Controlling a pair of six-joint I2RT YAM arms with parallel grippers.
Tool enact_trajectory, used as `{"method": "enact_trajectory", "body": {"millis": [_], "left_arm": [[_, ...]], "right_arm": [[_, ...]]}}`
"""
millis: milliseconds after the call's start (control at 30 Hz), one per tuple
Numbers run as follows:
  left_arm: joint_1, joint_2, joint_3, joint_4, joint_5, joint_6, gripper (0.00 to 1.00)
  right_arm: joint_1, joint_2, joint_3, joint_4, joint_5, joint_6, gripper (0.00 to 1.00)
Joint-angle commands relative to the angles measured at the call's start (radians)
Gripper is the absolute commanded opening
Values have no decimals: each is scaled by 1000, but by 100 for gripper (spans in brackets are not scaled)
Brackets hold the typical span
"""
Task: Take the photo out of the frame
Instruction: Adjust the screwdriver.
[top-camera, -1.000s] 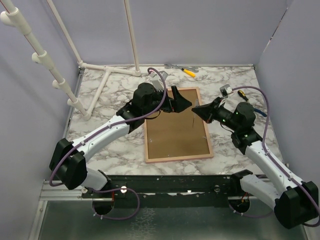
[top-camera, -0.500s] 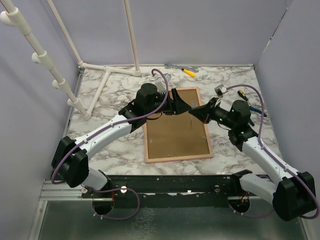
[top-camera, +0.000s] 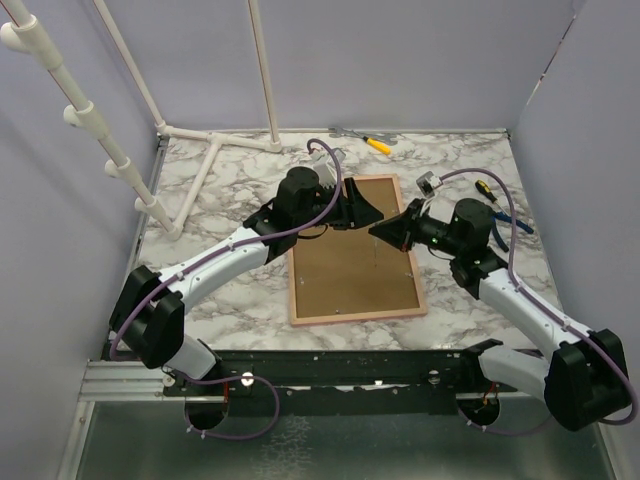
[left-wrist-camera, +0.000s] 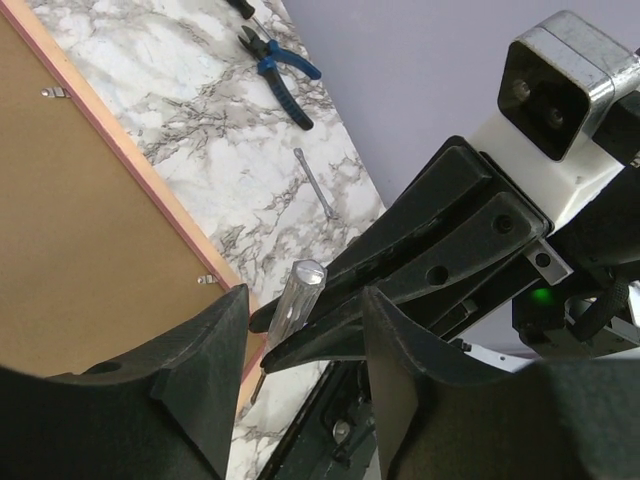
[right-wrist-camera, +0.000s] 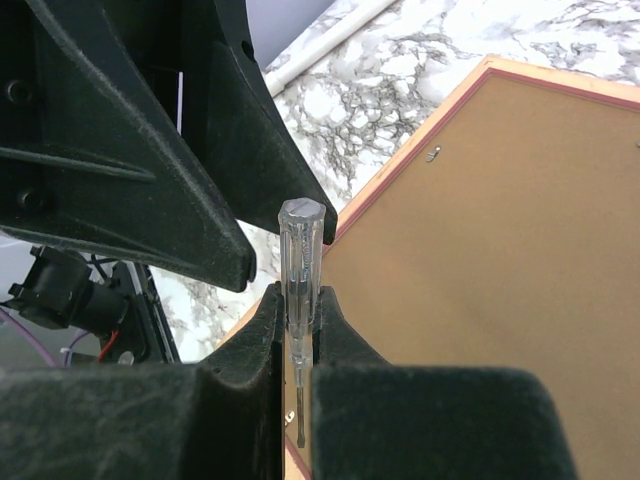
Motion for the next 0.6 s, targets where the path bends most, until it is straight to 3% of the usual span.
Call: {"method": "enact_trajectory", "body": {"millis": [0, 333, 533, 567], "left_arm": [[-5, 9, 28, 30, 23, 3, 46], [-10, 31, 30, 35, 29, 6, 33], [-12, 39, 35, 38, 28, 17, 17], [-11, 39, 33, 37, 26, 23, 9]], "right_arm": [[10, 11, 35, 7, -35, -8, 1], [21, 28, 44, 16, -47, -2, 1], [27, 28, 47, 6, -50, -8, 1], [27, 28, 47, 1, -49, -10, 1]]}}
